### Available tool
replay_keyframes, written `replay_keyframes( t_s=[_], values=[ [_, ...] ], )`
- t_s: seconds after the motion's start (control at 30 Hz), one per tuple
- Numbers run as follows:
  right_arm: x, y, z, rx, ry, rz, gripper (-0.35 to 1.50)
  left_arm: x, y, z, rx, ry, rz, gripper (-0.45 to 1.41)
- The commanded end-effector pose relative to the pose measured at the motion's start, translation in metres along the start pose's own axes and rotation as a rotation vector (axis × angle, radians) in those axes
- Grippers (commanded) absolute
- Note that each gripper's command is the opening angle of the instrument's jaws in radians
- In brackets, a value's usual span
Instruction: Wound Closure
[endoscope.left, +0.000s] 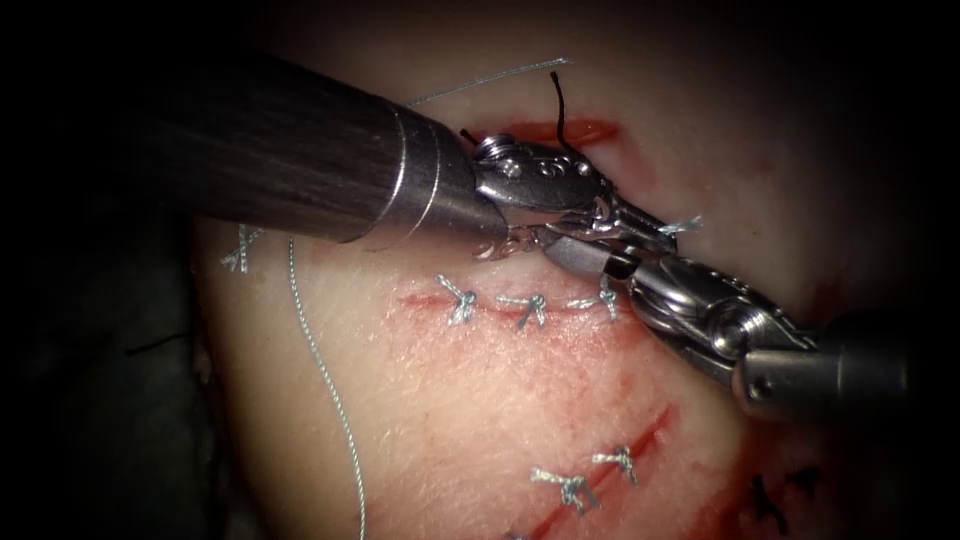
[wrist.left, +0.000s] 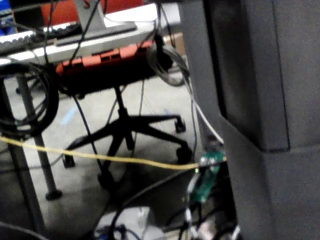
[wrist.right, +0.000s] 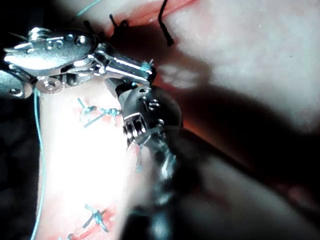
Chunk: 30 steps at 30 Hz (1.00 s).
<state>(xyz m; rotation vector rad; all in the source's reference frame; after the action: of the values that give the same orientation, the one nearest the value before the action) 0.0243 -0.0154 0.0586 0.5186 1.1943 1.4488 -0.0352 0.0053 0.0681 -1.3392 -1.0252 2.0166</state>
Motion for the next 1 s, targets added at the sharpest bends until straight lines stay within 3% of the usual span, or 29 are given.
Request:
replay_keyframes(
  t_s=[0.03,0.43,0.53,0.57,0.7,0.9,1.0],
  values=[
    [-0.0004,-0.0002,0.0008,0.000,0.003,0.002,-0.35,-0.0001,-0.0004,0.0006,0.000,0.000,0.000,-0.45],
    [0.0000,0.0001,0.0007,-0.016,0.011,-0.010,-0.35,-0.0001,-0.0005,0.0005,0.002,0.001,-0.006,-0.45],
    [-0.0002,0.0003,0.0011,-0.013,0.014,-0.189,1.05,-0.0001,-0.0005,0.0005,0.005,0.003,-0.017,-0.45],
    [-0.0004,0.0003,0.0012,-0.013,0.016,-0.238,1.33,-0.0001,-0.0005,0.0005,0.007,0.005,-0.023,-0.45],
    [-0.0005,0.0001,0.0015,-0.016,0.018,-0.238,1.43,-0.0002,-0.0005,0.0004,0.021,0.024,-0.046,-0.45],
    [-0.0008,-0.0002,0.0018,-0.017,0.018,-0.238,1.30,-0.0004,-0.0007,0.0001,0.044,0.062,-0.086,-0.45],
    [-0.0007,-0.0003,0.0018,-0.018,0.031,-0.241,1.32,-0.0005,-0.0008,0.0000,0.046,0.063,-0.086,-0.45]
  ],
)
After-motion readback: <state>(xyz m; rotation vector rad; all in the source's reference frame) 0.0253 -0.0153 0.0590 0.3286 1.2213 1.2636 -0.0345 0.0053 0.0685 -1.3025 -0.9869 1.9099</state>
